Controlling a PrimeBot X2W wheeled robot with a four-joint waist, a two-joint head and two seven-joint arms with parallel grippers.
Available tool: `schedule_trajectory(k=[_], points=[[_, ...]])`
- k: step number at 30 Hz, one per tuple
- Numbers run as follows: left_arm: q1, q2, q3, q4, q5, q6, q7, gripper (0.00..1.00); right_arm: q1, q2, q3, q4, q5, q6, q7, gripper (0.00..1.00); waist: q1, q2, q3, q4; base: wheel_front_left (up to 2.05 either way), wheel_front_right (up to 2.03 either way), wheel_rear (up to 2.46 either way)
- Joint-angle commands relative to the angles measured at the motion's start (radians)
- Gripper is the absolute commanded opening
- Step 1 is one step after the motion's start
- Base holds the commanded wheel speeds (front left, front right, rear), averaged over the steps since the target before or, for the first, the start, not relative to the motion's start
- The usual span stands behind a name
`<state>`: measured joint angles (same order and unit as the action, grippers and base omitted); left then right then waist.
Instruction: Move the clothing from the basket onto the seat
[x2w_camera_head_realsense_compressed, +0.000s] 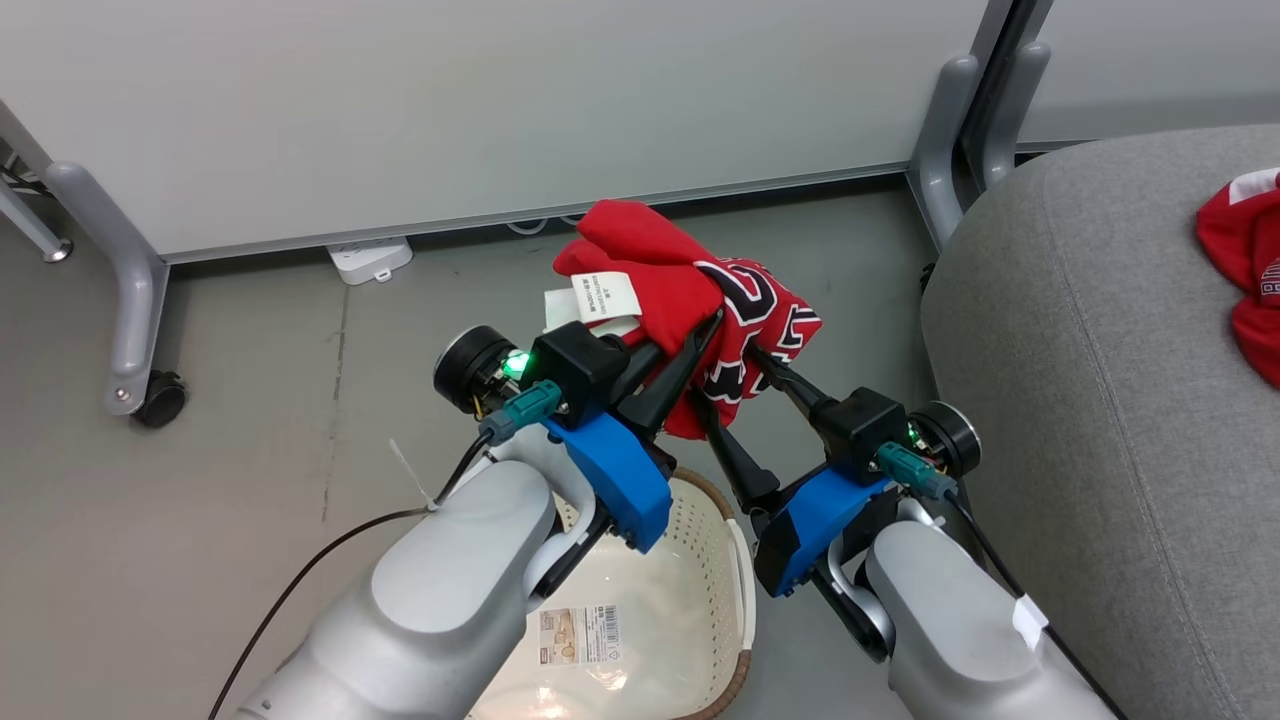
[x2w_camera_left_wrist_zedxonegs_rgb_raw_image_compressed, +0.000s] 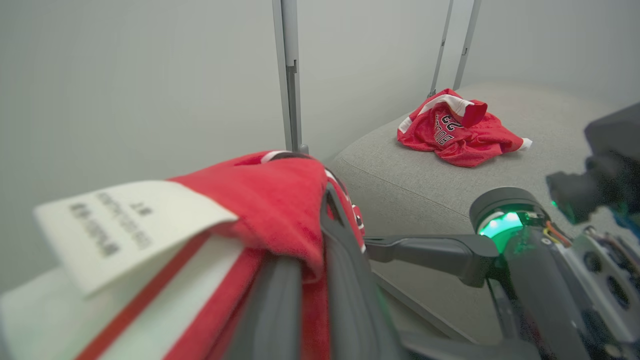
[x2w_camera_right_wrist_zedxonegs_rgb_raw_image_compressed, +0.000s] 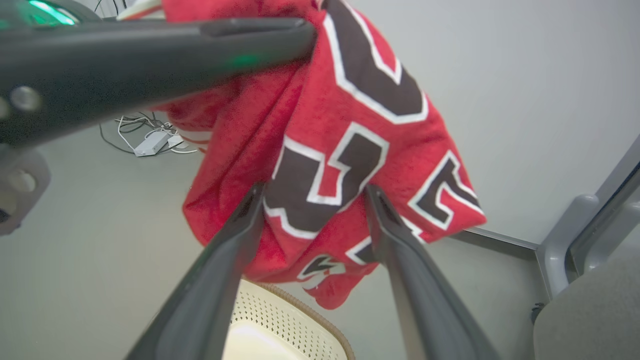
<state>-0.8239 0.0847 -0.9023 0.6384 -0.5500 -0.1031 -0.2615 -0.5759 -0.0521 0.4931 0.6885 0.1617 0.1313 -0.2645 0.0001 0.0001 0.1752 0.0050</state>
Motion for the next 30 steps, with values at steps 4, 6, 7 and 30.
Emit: schedule_trajectory(k=[4, 6, 7, 30], points=[[-0.015, -0.006, 0.005, -0.004, 0.009, -0.006, -0.005, 0.0, -0.04, 0.003, 0.003, 0.036, 0.03, -0.001, 0.0, 0.07, -0.0001, -0.0001, 0.007, 0.004, 0.0, 0.0, 0.0], [-0.012, -0.008, 0.006, -0.001, 0.011, -0.007, -0.005, 0.0, -0.048, 0.003, 0.001, 0.049, 0.039, -0.001, 0.0, 0.0, -0.0001, -0.0001, 0.008, 0.004, 0.0, 0.0, 0.0], [-0.011, -0.009, 0.007, 0.0, 0.012, -0.008, -0.005, 0.0, -0.053, 0.003, 0.002, 0.054, 0.043, -0.001, 0.0, 0.0, -0.0001, -0.0001, 0.008, 0.004, 0.0, 0.0, 0.0], [-0.006, -0.016, 0.022, 0.028, 0.028, -0.021, -0.005, 0.0, -0.061, 0.003, 0.017, 0.068, 0.073, -0.001, 0.0, 0.0, -0.0001, -0.0001, 0.005, -0.001, 0.0, 0.0, 0.0]])
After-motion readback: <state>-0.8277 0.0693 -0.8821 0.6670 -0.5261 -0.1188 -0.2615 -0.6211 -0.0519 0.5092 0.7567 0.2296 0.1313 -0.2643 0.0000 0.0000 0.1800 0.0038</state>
